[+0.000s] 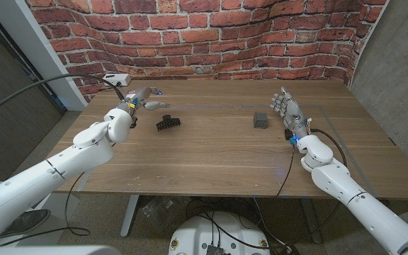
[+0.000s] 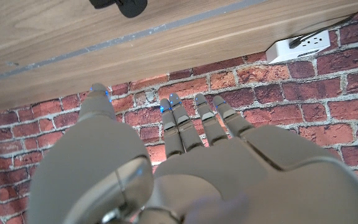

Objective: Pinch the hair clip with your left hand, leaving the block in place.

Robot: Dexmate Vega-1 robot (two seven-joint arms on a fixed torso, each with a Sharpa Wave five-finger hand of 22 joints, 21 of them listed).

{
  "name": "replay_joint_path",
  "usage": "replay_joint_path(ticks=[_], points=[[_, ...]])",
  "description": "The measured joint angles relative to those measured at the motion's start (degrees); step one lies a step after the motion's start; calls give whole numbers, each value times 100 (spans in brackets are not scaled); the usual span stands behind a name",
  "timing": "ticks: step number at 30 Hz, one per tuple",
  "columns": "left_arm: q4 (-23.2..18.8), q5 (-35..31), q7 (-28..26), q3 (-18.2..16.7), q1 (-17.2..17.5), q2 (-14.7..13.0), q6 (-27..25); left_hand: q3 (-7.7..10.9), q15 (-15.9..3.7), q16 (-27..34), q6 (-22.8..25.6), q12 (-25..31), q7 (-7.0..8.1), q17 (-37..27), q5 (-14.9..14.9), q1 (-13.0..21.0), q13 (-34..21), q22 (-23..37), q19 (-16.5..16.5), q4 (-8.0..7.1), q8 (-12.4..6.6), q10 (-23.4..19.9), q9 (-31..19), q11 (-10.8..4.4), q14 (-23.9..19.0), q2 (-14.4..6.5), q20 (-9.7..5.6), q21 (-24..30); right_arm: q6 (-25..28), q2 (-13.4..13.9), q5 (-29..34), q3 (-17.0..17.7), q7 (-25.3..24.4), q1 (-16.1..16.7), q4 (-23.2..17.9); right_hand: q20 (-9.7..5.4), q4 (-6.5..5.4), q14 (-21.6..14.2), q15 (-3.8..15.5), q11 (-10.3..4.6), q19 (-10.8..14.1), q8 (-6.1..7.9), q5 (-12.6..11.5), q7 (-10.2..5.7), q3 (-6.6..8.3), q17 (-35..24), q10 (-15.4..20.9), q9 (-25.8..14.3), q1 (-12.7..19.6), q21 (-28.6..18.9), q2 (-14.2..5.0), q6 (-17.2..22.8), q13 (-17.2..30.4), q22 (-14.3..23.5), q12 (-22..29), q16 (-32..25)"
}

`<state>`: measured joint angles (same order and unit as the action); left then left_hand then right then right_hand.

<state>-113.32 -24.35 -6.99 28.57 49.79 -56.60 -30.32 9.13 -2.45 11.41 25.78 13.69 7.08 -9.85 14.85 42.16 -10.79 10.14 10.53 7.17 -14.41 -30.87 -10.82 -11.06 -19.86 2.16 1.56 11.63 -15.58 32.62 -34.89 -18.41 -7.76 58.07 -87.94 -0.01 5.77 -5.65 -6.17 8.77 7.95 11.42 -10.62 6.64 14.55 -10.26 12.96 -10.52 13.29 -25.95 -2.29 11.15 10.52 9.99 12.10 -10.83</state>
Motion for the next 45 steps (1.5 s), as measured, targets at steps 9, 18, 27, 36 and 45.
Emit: replay_joint_path(ticks=[9, 18, 27, 36, 45], points=[[-206, -548, 713, 462, -412, -108, -459, 34, 0, -41, -28, -83, 157, 0, 22, 285, 0, 4, 0, 111, 26, 18, 1, -86, 0, 60, -1, 0, -10, 12, -17, 15, 33, -2, 33, 0, 16, 0, 0, 0, 0, 0, 0, 0, 16, 0, 0, 0, 45, 32, -45, 0, 0, 0, 0, 0], [-302, -975, 1288, 668, -613, -142, -757, 27, 0, -57, 331, -119, 531, -17, 22, 377, -30, 14, -218, 104, 0, -168, 1, -137, 0, 75, 67, -73, -11, 21, -23, 18, 45, -22, 41, 0, 39, 0, 0, 0, -1, 0, 0, 0, 40, 13, 0, 0, 65, 53, -65, 0, 0, 0, 0, 0], [-319, -1333, 1831, 937, -884, -97, -972, -51, 10, -65, 361, -238, 520, -43, 22, 498, -30, -2, -605, 26, 71, -232, 1, -124, 178, 72, 891, -101, 53, 40, -23, 18, -3, -11, -23, 0, 63, 0, 0, 0, -1, 0, 27, -31, 63, 13, 0, 0, 98, 77, -52, 31, 0, 0, 0, 0], [-208, -1566, 2220, 1123, -1039, 7, -1022, -75, 10, -64, 361, -268, 519, -43, 22, 501, -30, -2, -707, 2, 150, -231, 1, -124, 383, 68, 993, -101, 87, 43, 21, 19, -90, 42, -92, 0, 63, 0, 0, 0, -1, 0, 27, -30, 63, 12, 0, 0, 98, 77, -52, 31, 0, 0, 0, 0], [-98, -1812, 2596, 1284, -1210, 108, -935, -92, 10, -64, 347, -267, 319, -33, 22, 485, -29, -1, -686, -16, 149, -231, 2, -124, 383, 84, 1014, -100, 109, 64, 76, 18, -180, 113, -186, 0, 63, 0, 0, -22, -1, 0, 27, -30, 63, -3, 22, 0, 98, 100, -52, 30, 0, -1, 0, 0]])
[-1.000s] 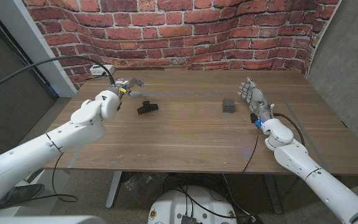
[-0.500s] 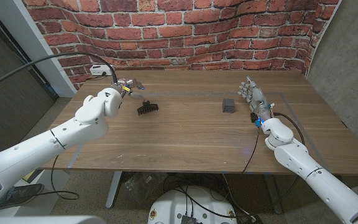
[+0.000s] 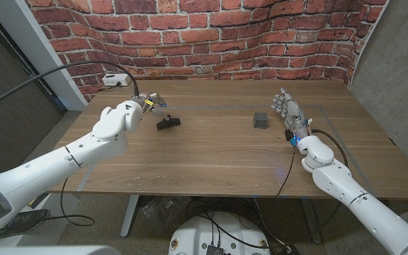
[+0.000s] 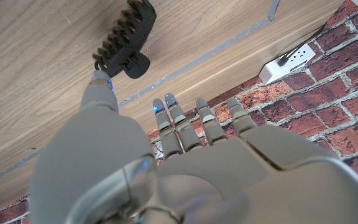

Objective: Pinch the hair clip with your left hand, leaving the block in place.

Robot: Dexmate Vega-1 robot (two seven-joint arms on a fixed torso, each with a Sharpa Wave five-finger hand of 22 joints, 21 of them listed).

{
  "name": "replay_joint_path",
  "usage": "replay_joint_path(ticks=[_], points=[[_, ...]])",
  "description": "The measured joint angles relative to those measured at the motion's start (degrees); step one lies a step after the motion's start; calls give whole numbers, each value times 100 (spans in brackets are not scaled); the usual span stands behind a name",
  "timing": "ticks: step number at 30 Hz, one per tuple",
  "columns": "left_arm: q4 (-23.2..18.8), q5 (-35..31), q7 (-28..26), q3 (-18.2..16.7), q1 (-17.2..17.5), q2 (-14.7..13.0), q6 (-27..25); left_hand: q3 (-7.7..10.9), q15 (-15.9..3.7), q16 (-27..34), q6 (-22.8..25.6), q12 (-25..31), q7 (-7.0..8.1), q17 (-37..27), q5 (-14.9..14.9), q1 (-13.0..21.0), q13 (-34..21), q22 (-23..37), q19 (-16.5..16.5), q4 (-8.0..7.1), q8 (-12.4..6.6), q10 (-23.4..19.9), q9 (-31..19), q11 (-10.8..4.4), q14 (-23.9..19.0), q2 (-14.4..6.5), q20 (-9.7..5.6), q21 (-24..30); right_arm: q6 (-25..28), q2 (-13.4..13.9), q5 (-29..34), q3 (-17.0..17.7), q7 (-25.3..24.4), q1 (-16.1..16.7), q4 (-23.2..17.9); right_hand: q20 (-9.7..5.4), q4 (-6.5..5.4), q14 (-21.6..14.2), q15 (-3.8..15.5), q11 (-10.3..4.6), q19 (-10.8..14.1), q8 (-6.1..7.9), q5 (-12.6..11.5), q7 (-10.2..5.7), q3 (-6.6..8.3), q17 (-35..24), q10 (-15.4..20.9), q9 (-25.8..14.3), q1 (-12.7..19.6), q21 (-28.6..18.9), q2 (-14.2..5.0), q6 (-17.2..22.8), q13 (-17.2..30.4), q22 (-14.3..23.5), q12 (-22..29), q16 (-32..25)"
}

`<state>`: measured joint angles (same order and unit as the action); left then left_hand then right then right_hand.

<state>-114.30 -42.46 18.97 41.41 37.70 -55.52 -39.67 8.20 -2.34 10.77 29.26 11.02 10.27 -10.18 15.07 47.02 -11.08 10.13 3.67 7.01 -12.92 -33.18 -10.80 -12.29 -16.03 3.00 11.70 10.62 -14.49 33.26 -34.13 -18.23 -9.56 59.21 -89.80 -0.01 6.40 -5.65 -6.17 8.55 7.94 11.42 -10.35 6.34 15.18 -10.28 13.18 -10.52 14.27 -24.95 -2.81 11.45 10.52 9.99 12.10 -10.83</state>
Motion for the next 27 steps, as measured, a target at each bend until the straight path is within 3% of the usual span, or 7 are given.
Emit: replay_joint_path(ticks=[7, 14, 27], points=[[69, -186, 327, 99, -137, 77, 77, -6, 0, 0, 21, 0, -162, 6, 0, 0, 1, 0, 0, -6, 20, 0, 0, 0, 0, 0, -1, 0, 8, 7, 11, 8, -47, 49, -51, 0, 0, 0, 0, 0, 0, 0, 0, 0, 0, 0, 0, 0, 3, 16, -3, 0, 0, 0, 0, 0], [143, -397, 661, 194, -274, 169, 114, -29, 0, 0, -21, 1, -203, 6, 0, 0, 1, 0, 0, -29, 43, 4, 1, 4, 0, 0, -1, 0, 14, 13, 12, 28, -75, 86, -87, 2, 25, -35, -26, -19, 2, 0, 0, 0, -25, 1, 18, 0, 30, 16, -30, 44, 0, 0, 0, 0], [322, -680, 1128, 282, -433, 355, 112, -85, 0, 1, -341, -21, -458, 6, 0, -17, 1, 1, 129, -85, 173, 231, -28, 185, -1, 14, 22, 45, 40, 22, 7, 44, -105, 120, -125, 11, 24, -57, -6, -18, 74, 0, 0, 1, -25, 1, 18, 0, 30, 38, -30, 43, 0, 0, 22, 0]])
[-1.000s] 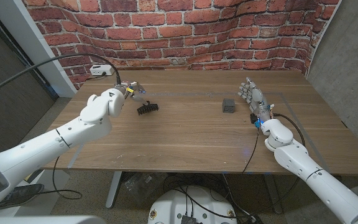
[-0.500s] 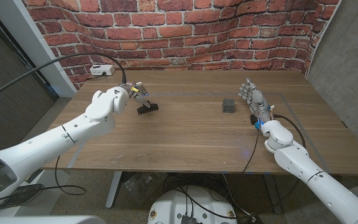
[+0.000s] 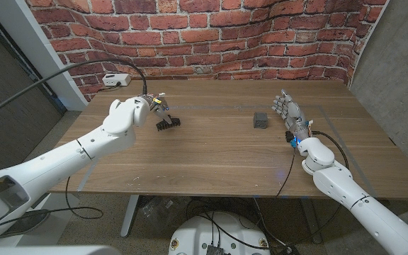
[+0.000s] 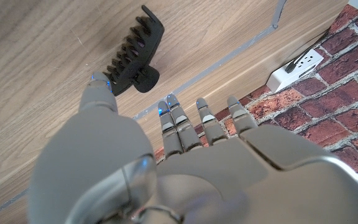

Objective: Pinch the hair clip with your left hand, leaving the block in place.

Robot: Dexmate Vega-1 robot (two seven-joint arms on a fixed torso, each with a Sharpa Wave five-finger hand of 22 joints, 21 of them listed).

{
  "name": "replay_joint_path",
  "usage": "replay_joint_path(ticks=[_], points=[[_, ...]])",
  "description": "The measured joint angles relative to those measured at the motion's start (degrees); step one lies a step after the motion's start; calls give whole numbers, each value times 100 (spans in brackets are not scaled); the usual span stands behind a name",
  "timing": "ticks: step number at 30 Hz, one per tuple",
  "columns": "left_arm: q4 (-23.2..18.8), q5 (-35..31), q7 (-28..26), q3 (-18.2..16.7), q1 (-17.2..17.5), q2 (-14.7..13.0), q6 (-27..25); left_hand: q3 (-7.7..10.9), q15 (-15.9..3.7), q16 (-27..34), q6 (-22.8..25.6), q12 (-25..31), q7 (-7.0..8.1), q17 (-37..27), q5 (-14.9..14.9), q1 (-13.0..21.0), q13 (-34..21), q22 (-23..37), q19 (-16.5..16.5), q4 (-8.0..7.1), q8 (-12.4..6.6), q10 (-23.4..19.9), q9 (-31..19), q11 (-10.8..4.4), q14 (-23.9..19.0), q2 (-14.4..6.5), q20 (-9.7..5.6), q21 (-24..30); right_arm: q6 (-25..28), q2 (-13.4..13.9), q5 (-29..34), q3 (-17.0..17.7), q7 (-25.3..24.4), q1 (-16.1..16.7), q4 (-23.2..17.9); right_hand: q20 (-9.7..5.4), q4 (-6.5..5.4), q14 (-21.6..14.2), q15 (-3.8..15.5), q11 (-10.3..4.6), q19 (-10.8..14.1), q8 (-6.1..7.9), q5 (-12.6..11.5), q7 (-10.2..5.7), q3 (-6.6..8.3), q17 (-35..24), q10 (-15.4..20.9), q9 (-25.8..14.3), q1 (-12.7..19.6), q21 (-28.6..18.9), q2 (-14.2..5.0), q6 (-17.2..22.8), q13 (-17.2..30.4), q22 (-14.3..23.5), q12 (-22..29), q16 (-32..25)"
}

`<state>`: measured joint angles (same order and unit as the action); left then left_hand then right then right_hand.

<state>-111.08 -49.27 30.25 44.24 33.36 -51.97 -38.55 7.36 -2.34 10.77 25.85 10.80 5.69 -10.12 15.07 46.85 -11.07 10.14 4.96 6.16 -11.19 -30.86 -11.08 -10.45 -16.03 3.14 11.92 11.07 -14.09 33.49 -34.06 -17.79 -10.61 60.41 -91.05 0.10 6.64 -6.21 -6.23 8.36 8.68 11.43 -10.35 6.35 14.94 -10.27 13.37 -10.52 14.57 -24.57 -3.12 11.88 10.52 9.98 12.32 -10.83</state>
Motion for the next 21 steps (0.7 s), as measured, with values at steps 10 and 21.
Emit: replay_joint_path(ticks=[10, 21], points=[[158, -45, 147, 22, -56, 129, 34, -16, 10, 0, -59, 0, 1, -13, 0, -96, 0, 0, 80, -16, 0, 11, 0, 11, -54, -9, 17, 44, 55, 12, -5, 2, -19, 8, -24, 0, 0, 0, 0, 0, 0, 0, 0, 0, 0, 0, 0, -20, 0, 23, 0, -1, 0, 0, 0, 0], [358, 14, 220, 78, -128, 219, 128, -23, -2, 29, -37, 24, -20, -16, 0, -58, 0, 0, 139, -23, 0, -2, 1, 0, -105, -48, 16, 44, 138, 12, -5, -10, -49, -31, -24, 0, 0, 1, 0, 0, -1, 0, 0, -21, 0, 1, 0, -30, 0, 23, 0, 20, 0, 0, 0, 0]])
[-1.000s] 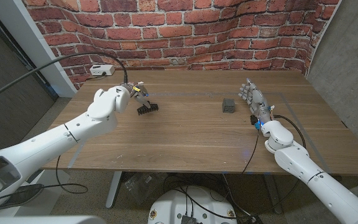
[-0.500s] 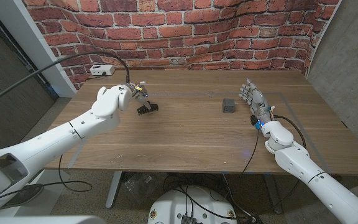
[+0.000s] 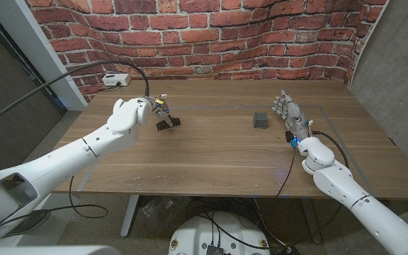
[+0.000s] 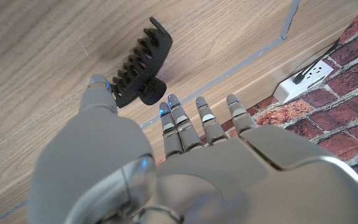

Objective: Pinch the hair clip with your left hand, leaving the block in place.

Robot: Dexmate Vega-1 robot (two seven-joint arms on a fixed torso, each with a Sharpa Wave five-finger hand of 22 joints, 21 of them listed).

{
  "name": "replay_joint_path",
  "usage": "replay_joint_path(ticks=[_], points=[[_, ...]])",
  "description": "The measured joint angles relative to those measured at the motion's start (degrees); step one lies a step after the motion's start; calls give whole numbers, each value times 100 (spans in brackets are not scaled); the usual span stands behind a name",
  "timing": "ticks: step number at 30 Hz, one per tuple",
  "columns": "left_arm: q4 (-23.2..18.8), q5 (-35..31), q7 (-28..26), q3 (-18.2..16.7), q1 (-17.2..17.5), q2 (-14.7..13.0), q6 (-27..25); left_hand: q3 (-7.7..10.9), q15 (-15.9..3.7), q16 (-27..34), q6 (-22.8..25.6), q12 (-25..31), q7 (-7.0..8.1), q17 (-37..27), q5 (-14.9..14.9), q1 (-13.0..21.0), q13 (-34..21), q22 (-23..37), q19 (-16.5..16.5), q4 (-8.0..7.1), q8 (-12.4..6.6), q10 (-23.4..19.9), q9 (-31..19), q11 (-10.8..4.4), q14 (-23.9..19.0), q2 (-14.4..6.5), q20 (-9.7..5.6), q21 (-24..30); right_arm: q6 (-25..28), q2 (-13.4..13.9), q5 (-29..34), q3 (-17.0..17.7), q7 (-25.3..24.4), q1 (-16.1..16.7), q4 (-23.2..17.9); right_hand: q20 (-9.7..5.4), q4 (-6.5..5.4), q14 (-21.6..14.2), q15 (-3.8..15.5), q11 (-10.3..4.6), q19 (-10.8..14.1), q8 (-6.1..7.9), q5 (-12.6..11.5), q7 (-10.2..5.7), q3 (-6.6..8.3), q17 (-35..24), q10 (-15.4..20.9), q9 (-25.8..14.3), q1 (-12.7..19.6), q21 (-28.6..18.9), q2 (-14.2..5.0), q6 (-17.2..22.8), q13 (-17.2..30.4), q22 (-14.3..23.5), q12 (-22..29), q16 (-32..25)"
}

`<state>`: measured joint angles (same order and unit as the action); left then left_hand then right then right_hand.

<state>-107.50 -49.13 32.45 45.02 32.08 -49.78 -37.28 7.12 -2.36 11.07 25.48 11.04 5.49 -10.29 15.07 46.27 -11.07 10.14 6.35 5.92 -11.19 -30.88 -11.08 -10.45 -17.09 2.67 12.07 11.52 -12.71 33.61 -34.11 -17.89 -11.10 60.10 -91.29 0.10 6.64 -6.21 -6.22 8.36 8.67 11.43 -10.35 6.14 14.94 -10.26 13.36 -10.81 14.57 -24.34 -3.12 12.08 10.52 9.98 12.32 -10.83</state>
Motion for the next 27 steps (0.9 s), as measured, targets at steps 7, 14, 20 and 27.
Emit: replay_joint_path(ticks=[7, 14, 20, 27], points=[[94, 25, 43, 52, -59, 37, 28, 17, 1, 0, 159, 23, 136, 0, 0, 1, 0, 0, 43, -17, -68, -134, 0, -128, -61, -1, 0, 0, 63, 0, 1, -11, -26, -26, 3, 0, 0, -7, 7, 0, 0, 0, 0, 0, 0, 0, 0, 0, 0, 0, 0, 0, 0, 0, 0, 0], [163, 25, 65, 90, -107, 66, 33, 17, 10, 0, 198, 66, 176, 0, 0, 53, 0, 0, 93, -16, -90, -168, 0, -161, -115, -53, 11, 0, 90, -14, 0, -34, -36, -60, 34, 11, 0, -18, 18, 9, 10, 0, 0, 0, 0, 0, 8, 1, 0, 0, 0, 0, 0, 0, 0, 0], [201, 33, 34, 94, -123, 84, 26, 51, 10, 0, 271, 66, 209, 1, 0, 162, 0, 0, 145, -14, -111, -270, 1, -180, -154, -162, 1, 0, 115, -32, 1, -51, -44, -93, 58, 11, 0, -49, -11, -10, 10, 0, 0, 0, 0, 0, 54, 1, 0, 43, 0, 0, 0, 0, 0, 0], [235, 76, -74, 94, -123, 99, 7, 172, -12, 45, 644, 112, 296, 1, -61, 369, 0, 0, 278, 36, -204, -640, 16, -195, -301, -368, -8, 0, 132, -58, 2, -68, -46, -137, 108, 10, 1, -49, -11, -10, 10, 0, 0, 0, -1, 0, 54, 1, 0, 43, 0, -1, 0, 0, 0, 0]])
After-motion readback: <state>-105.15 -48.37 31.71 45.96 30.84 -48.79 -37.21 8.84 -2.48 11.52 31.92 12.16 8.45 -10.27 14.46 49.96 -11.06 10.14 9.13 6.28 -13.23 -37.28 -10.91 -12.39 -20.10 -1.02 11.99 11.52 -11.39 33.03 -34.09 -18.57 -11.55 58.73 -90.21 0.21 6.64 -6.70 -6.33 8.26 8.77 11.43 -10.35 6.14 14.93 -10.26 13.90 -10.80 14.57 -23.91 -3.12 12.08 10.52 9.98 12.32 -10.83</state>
